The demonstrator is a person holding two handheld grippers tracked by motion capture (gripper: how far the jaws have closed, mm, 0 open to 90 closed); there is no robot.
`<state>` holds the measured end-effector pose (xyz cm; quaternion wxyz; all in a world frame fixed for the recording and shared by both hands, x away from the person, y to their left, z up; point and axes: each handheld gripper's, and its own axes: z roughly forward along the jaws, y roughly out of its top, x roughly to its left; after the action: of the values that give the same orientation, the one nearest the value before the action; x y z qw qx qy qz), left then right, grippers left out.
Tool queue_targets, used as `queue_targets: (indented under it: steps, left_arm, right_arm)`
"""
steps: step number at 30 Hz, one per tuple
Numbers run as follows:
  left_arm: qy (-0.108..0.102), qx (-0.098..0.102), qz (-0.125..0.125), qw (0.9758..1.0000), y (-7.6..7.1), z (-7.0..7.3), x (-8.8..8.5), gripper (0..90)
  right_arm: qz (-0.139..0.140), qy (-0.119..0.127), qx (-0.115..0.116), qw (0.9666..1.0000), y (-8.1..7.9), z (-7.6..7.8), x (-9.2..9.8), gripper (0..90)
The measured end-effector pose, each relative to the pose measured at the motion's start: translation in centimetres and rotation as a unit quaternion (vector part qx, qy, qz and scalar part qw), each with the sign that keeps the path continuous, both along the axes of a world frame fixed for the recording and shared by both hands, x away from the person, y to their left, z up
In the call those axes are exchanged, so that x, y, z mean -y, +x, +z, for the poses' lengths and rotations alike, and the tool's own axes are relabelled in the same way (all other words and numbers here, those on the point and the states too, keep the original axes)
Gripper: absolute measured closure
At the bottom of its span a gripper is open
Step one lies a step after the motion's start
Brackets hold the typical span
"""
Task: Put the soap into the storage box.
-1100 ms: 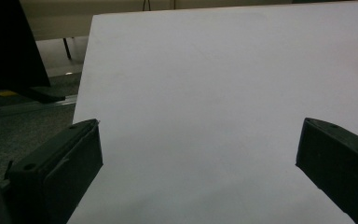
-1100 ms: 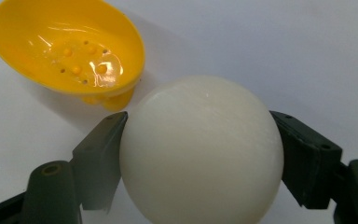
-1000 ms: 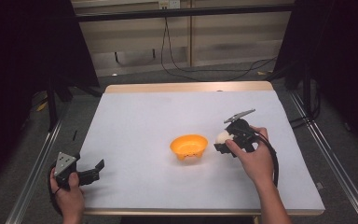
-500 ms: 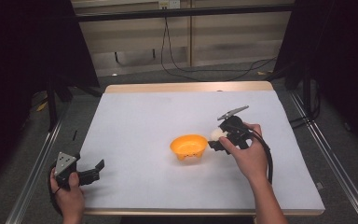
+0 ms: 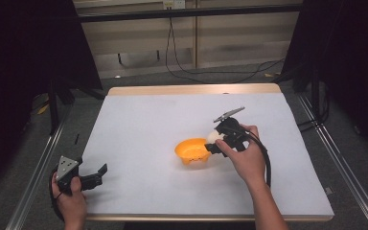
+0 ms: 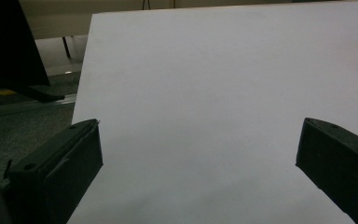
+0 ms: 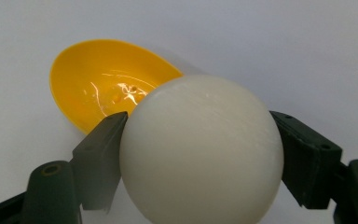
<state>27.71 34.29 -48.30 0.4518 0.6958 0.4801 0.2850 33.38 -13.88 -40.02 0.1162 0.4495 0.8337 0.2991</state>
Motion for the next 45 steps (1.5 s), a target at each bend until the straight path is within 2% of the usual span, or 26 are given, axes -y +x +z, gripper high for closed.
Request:
queue_targets:
  steps: [25, 37, 45]
  left_arm:
    - [0.002, 0.0, -0.001, 1.0, 0.0, 0.0, 0.0, 0.1]
    - [0.001, -0.001, -0.001, 1.0, 0.0, 0.0, 0.0, 0.1]
    - [0.001, -0.001, -0.002, 1.0, 0.0, 0.0, 0.0, 0.1]
  right_arm:
    - [0.033, 0.007, -0.009, 0.9994, 1.1, -1.0, -4.2, 24.4]
    - [0.023, 0.003, -0.014, 0.9996, 1.4, -1.8, -5.8, 24.4]
    - [0.018, 0.001, -0.023, 0.9996, 1.5, -2.4, -6.0, 24.4]
